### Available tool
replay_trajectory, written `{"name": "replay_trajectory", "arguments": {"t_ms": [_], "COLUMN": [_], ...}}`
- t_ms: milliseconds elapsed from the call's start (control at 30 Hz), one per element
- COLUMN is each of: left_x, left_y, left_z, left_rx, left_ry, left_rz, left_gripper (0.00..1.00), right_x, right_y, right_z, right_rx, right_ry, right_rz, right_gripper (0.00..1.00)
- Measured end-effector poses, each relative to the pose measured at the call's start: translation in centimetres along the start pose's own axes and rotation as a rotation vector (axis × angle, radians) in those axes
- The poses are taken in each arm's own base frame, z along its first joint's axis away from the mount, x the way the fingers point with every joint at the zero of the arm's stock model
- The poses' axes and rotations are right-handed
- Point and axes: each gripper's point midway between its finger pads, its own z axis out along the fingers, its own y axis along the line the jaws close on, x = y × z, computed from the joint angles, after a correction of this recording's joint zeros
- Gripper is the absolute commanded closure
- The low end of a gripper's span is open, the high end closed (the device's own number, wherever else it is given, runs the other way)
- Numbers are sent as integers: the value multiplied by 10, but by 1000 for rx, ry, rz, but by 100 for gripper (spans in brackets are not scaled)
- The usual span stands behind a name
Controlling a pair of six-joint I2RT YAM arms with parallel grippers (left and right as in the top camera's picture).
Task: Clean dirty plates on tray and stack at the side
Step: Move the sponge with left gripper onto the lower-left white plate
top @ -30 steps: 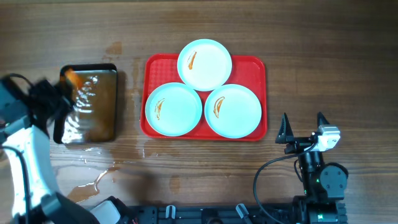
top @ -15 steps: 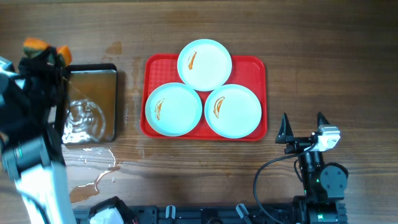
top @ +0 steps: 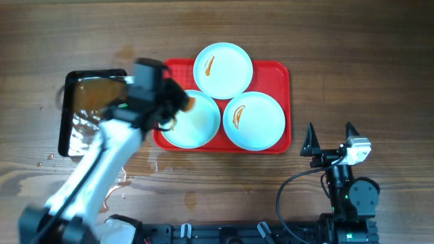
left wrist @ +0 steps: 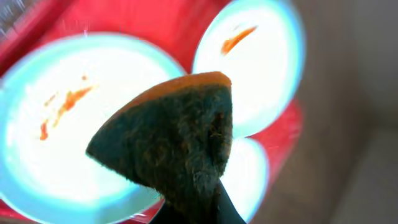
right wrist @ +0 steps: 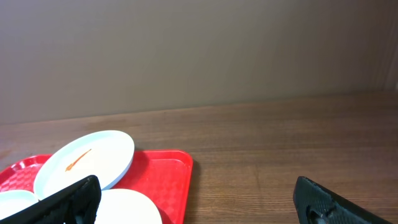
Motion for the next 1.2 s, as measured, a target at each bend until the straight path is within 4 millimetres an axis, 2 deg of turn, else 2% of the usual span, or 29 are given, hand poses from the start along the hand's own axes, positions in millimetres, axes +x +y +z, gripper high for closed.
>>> {"name": "replay_trajectory", "arguments": {"t_ms": [100, 133, 200, 233, 267, 300, 333, 367, 567, 600, 633, 667, 733, 800, 833, 900, 1067, 1167, 1200], "left_x": [26, 29, 29, 27, 24, 21, 18, 17, 18, 18, 18, 17, 11, 6, 5, 4, 9, 7, 7], "left_y": [9, 13, 16, 18, 19, 21, 21, 22, 22, 21, 21, 22, 24, 25, 26, 30, 50, 51, 51], "left_z": [42, 50, 60, 61, 62, 61, 61, 61, 61, 61, 61, 61, 59, 58, 58, 62, 83, 87, 87], "left_rx": [-108, -133, -167, -178, -189, -199, -206, -211, -217, -216, -217, -220, -241, -256, -261, -280, -346, -351, -351], "left_ry": [6, -4, -39, -60, -78, -97, -109, -116, -94, -90, -89, -94, -126, -152, -158, -164, -145, -165, -167], "left_rz": [91, 109, 140, 147, 152, 163, 178, 196, 349, 363, 373, 377, 394, 394, 394, 382, 336, 308, 303], "left_gripper": [93, 86, 82, 75, 63, 44, 35, 31, 34, 41, 52, 60, 69, 67, 55, 64, 62, 69, 69], "right_x": [0, 0, 0, 0, 0, 0, 0, 0, 0, 0, 0, 0, 0, 0, 0, 0, 0, 0, 0], "right_y": [0, 0, 0, 0, 0, 0, 0, 0, 0, 0, 0, 0, 0, 0, 0, 0, 0, 0, 0], "right_z": [0, 0, 0, 0, 0, 0, 0, 0, 0, 0, 0, 0, 0, 0, 0, 0, 0, 0, 0], "right_rx": [0, 0, 0, 0, 0, 0, 0, 0, 0, 0, 0, 0, 0, 0, 0, 0, 0, 0, 0], "right_ry": [0, 0, 0, 0, 0, 0, 0, 0, 0, 0, 0, 0, 0, 0, 0, 0, 0, 0, 0], "right_rz": [0, 0, 0, 0, 0, 0, 0, 0, 0, 0, 0, 0, 0, 0, 0, 0, 0, 0, 0], "right_gripper": [0, 0, 0, 0, 0, 0, 0, 0, 0, 0, 0, 0, 0, 0, 0, 0, 0, 0, 0]}}
